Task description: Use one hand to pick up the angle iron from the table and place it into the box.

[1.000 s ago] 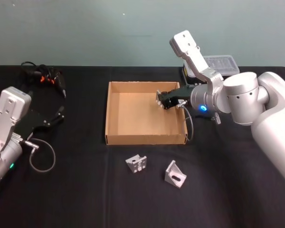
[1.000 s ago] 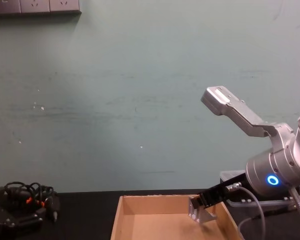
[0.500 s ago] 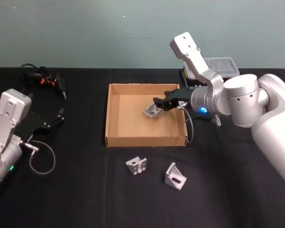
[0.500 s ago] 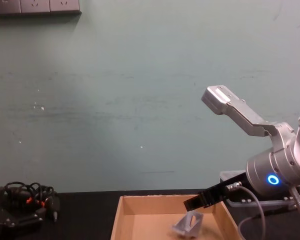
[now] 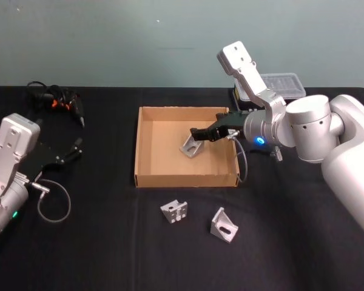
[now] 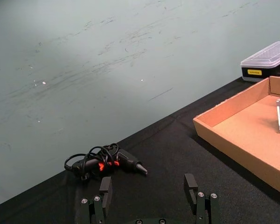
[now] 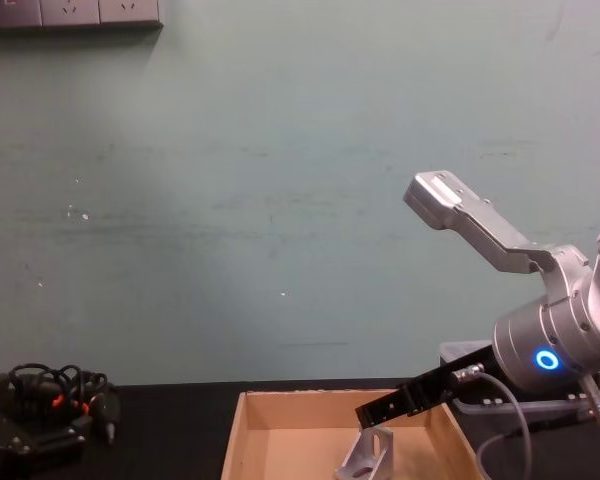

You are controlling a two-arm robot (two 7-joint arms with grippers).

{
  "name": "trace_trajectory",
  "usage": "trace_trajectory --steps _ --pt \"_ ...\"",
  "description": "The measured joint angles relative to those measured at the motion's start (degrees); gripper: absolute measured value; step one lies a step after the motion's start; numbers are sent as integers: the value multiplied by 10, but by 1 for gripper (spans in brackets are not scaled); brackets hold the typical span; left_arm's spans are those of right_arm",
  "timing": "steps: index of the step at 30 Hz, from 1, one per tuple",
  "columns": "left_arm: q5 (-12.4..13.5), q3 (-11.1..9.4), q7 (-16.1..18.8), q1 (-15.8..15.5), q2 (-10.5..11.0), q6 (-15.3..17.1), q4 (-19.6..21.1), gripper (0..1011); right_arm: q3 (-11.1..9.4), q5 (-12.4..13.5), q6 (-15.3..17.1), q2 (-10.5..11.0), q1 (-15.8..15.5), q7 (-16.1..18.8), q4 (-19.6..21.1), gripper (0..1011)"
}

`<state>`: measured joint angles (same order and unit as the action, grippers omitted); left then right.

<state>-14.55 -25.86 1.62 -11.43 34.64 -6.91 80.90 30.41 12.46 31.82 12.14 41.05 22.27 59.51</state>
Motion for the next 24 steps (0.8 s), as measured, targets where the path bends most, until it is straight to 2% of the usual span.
trace_trajectory --steps 2,4,18,21,24 --pt "0 0 0 0 0 0 0 1011 0 0 0 0 0 0 0 985" --pt "0 0 0 0 0 0 0 1011 0 0 0 0 0 0 0 1003" --pt "0 0 0 0 0 0 0 1011 -1 0 0 0 0 0 1 1000" --pt "0 0 0 0 0 0 0 1011 -7 0 0 2 -7 7 11 1000" --pt "0 0 0 0 0 0 0 1011 -14 2 3 9 -21 11 39 1000"
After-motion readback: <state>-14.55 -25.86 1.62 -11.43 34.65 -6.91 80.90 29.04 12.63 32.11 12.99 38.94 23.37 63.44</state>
